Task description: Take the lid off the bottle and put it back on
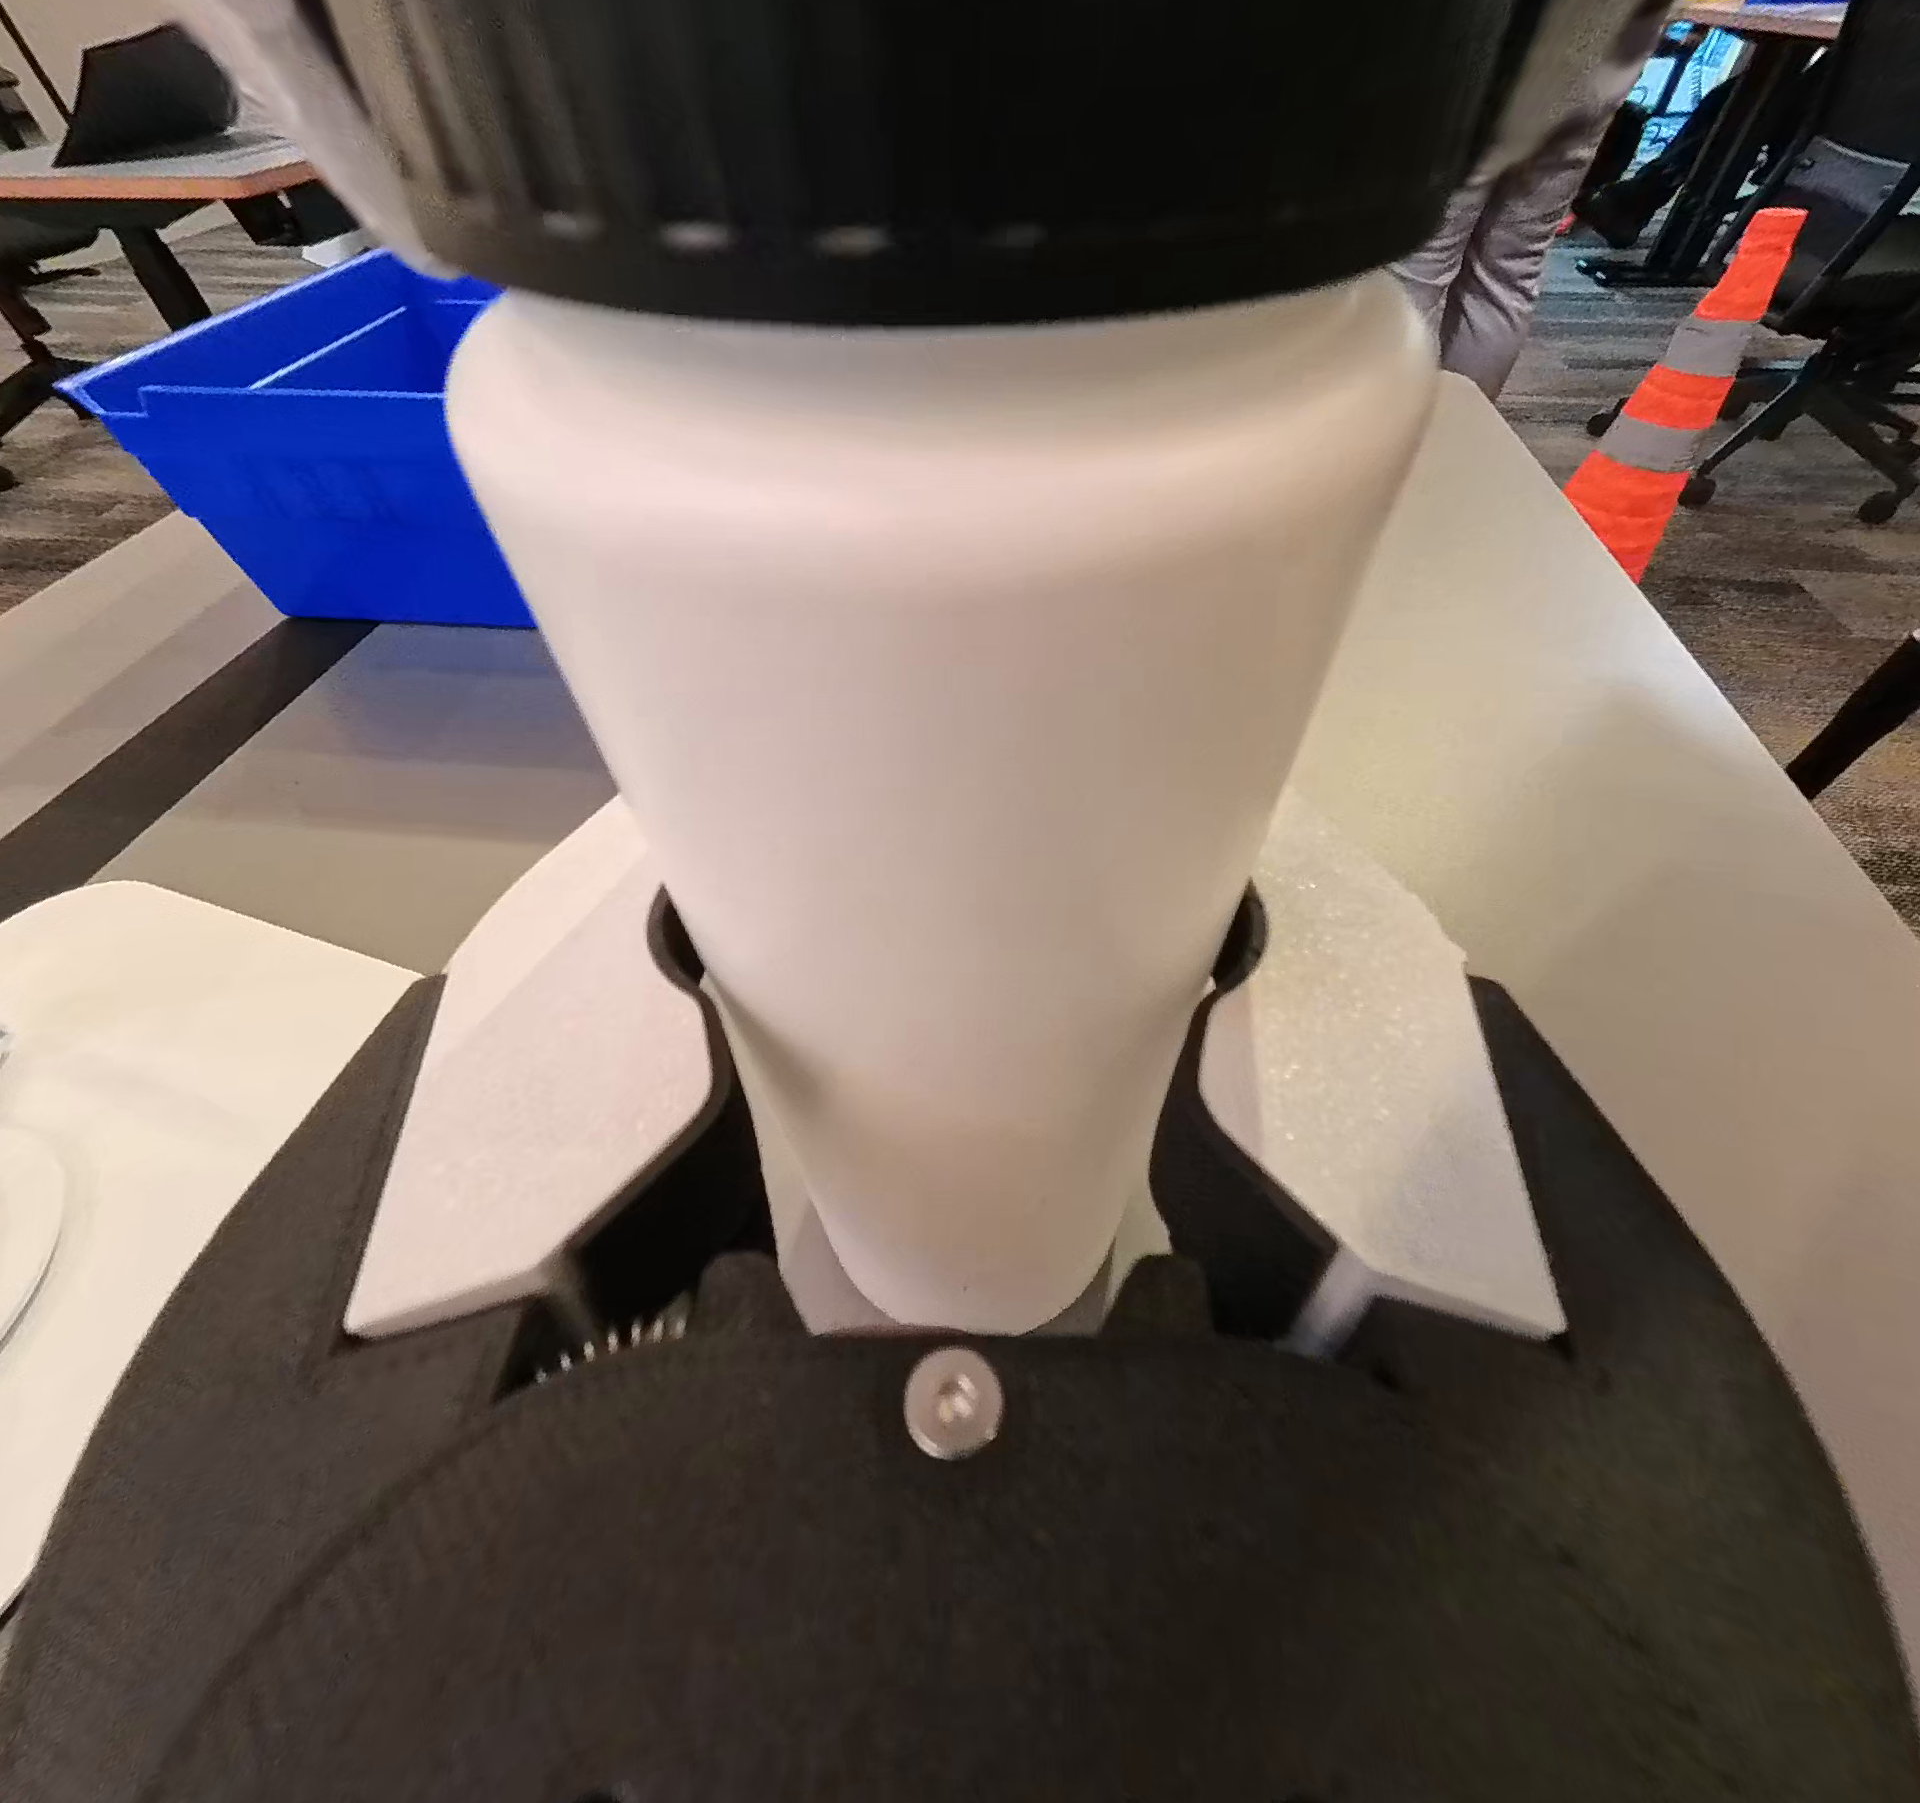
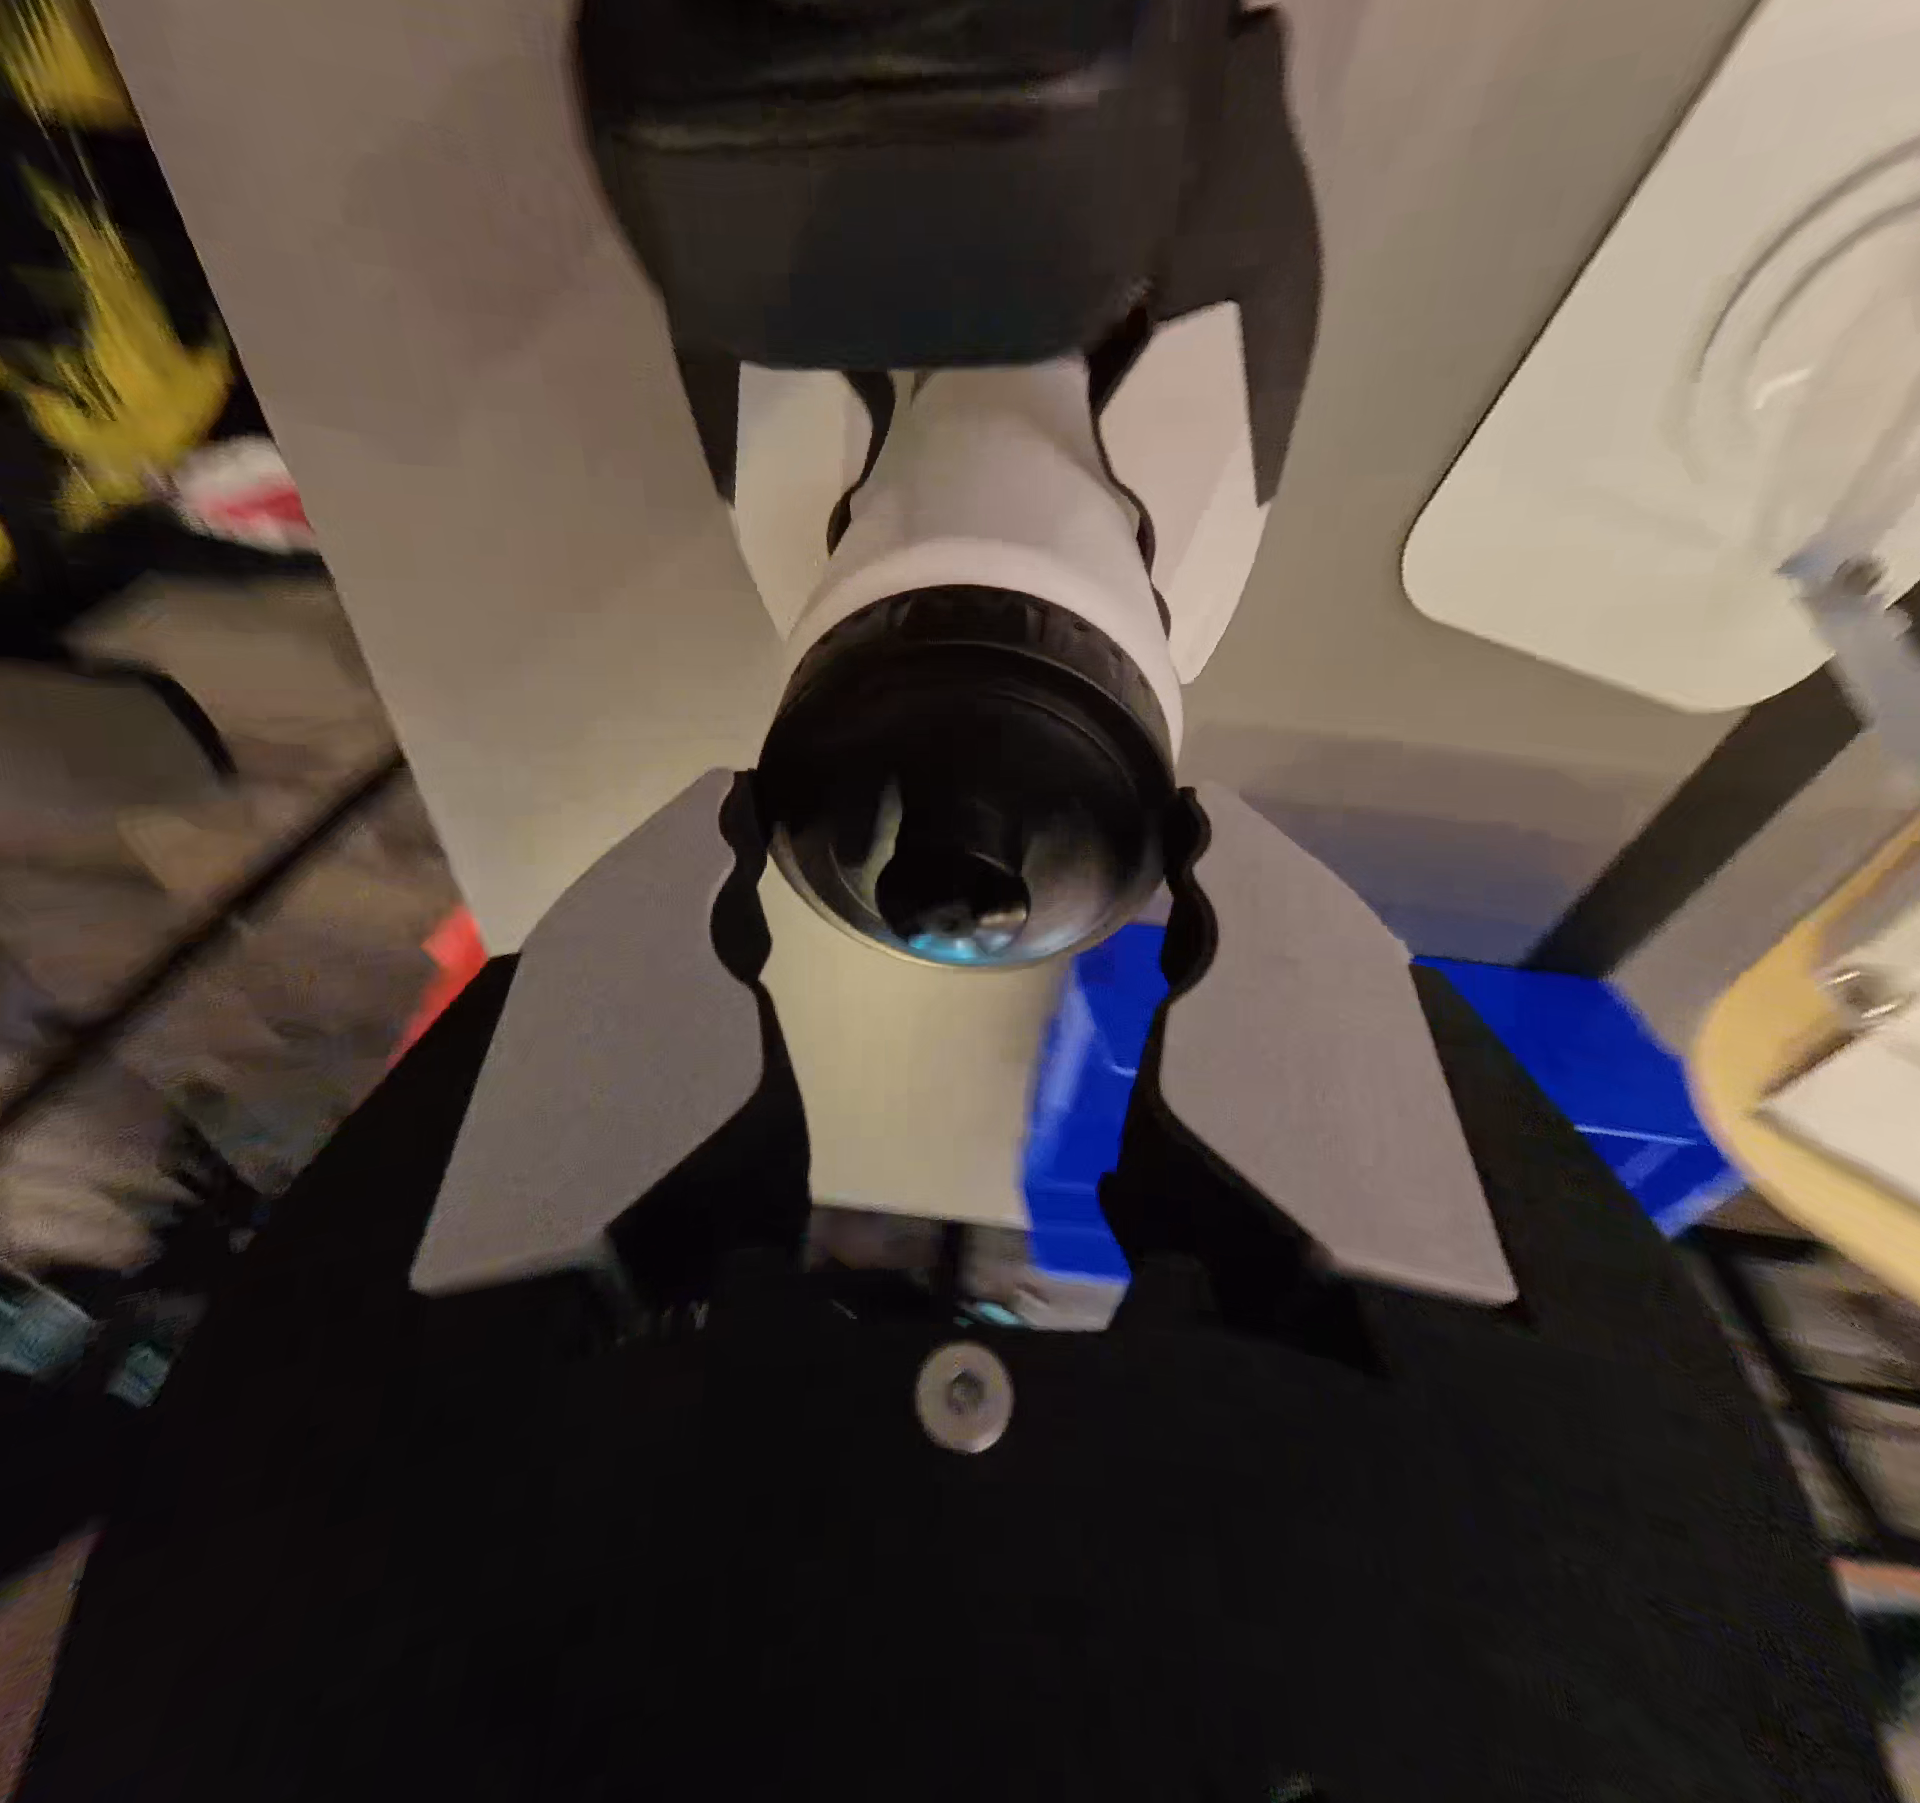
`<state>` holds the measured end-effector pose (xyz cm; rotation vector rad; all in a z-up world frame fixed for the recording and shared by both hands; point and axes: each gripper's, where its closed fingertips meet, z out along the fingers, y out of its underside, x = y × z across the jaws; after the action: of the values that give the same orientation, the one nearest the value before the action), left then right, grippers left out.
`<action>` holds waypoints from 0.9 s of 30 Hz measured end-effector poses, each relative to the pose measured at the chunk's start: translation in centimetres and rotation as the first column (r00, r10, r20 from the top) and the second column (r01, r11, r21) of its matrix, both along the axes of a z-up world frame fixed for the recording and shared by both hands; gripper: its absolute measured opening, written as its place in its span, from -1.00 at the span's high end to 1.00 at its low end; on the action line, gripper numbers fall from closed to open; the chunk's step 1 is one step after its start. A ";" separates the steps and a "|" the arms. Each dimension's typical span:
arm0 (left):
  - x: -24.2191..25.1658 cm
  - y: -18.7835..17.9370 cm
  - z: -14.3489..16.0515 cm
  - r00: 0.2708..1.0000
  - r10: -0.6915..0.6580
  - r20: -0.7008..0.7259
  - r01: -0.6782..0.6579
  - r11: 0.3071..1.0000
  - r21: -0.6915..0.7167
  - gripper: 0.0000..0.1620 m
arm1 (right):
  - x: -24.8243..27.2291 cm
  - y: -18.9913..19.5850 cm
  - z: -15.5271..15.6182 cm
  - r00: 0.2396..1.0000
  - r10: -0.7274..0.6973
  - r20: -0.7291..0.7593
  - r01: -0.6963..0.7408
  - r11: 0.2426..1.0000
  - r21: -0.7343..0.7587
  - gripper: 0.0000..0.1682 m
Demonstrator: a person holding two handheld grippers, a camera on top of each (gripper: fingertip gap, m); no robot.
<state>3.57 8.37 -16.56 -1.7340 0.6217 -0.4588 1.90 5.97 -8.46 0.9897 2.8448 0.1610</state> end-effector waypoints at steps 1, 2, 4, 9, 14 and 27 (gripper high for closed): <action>0.0 0.0 0.0 1.000 0.000 0.001 0.000 1.000 0.000 -0.19 | 0.0 0.2 0.0 0.994 0.108 0.024 -0.109 0.993 0.040 0.11; -0.1 0.0 0.0 1.000 0.000 0.007 0.000 1.000 0.001 -0.19 | -0.2 0.3 0.1 0.977 0.208 0.044 -0.211 0.975 0.071 0.11; -0.2 0.0 0.1 1.000 0.000 0.014 0.000 1.000 0.002 -0.19 | -0.4 0.5 0.2 0.938 0.330 0.103 -0.341 0.931 0.129 0.11; -0.2 0.0 0.1 1.000 0.000 0.015 0.000 1.000 0.002 -0.19 | -0.5 0.9 0.5 0.894 0.397 0.208 -0.442 0.856 0.268 0.11; -0.1 0.0 0.0 1.000 0.000 0.011 0.000 1.000 0.002 -0.20 | -0.8 0.5 0.3 0.977 0.202 0.066 -0.211 0.960 0.183 -0.21; -0.1 0.0 0.1 1.000 0.003 0.013 -0.003 1.000 0.004 -0.20 | -0.6 -0.7 0.7 0.852 -0.505 -0.136 0.475 0.857 -0.200 0.15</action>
<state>3.49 8.36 -16.51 -1.7264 0.6102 -0.4664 1.33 5.32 -7.79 1.7278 2.5837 -0.2190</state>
